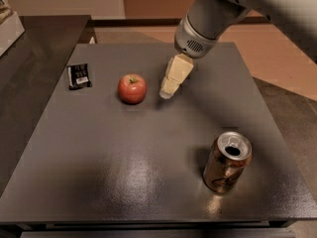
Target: Pick apple
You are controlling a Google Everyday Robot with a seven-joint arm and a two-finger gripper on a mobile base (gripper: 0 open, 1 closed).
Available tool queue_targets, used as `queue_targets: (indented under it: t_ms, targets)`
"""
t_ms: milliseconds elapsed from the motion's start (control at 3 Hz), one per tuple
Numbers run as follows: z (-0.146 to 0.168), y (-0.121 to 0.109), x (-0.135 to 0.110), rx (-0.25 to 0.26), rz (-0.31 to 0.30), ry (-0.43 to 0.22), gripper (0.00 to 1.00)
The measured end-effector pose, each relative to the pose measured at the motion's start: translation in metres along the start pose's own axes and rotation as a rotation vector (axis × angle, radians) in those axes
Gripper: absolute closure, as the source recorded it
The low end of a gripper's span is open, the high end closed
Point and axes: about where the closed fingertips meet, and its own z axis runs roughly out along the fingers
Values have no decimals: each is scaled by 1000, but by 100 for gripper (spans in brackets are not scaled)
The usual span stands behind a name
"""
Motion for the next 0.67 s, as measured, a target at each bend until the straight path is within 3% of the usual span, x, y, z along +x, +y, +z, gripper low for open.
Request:
queue_targets:
  t_ms: [667]
  targets:
    - [51,19,-37,-117,-39,-70,0]
